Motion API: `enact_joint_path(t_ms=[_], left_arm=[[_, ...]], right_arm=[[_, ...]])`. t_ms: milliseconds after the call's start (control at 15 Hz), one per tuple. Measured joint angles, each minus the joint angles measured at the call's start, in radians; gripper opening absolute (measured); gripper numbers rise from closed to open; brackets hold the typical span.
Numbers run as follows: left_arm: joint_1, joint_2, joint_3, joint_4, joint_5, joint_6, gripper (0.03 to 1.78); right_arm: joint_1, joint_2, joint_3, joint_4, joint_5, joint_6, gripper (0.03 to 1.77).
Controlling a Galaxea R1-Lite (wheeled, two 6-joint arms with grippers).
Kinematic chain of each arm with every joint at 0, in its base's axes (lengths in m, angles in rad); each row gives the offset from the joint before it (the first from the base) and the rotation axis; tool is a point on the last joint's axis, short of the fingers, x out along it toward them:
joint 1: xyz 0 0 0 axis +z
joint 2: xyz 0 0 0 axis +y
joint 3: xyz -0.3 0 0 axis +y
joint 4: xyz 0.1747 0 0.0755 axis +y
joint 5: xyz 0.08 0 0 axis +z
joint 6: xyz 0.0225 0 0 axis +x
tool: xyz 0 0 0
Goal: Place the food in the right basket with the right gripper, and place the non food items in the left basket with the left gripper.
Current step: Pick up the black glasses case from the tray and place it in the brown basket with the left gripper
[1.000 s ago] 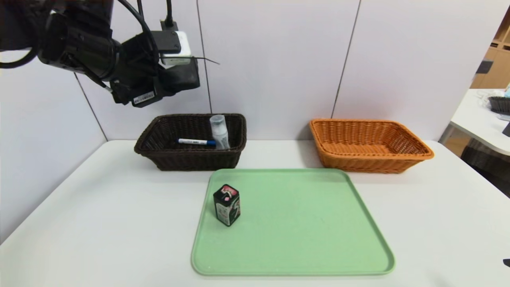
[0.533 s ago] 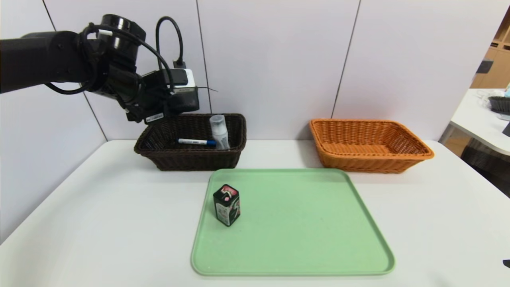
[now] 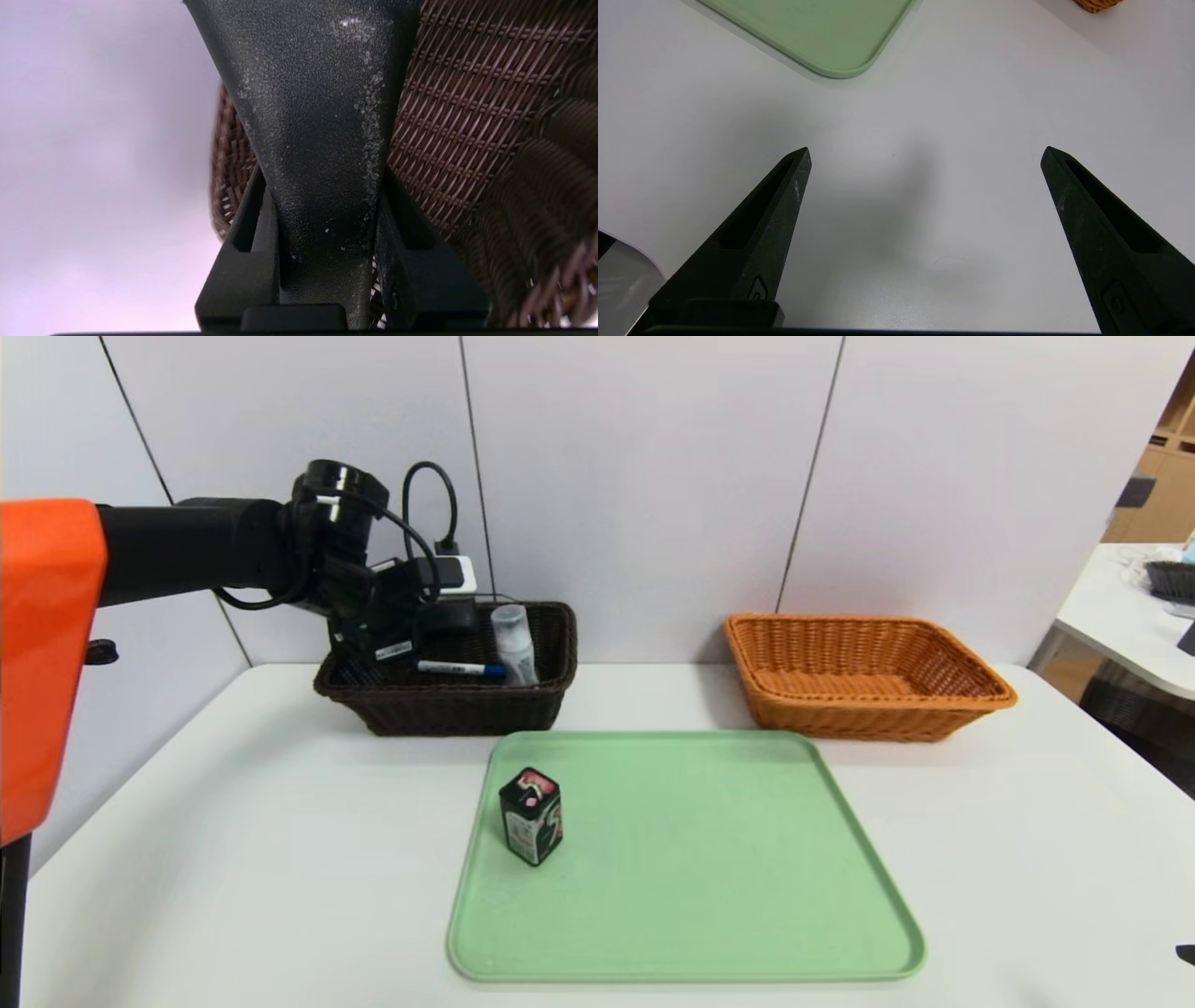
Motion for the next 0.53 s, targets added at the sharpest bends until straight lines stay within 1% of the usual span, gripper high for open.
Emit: enact_joint_path(t_ms=[200, 333, 533], left_arm=[[-0.001, 0.02, 0.026, -0.015, 0.003, 0.0, 0.57], [-0.002, 0.023, 0.04, -0.016, 0.004, 0.001, 0.81], [-0.003, 0.023, 0.047, -0.047, 0.004, 0.001, 1.1]], right_arm=[[0.0, -0.001, 0.01, 0.0, 0.0, 0.0, 1.7], [0.001, -0.002, 0.012, 0.0, 0.0, 0.0, 1.7], [0.0, -0.004, 0.014, 0.0, 0.0, 0.0, 1.7]])
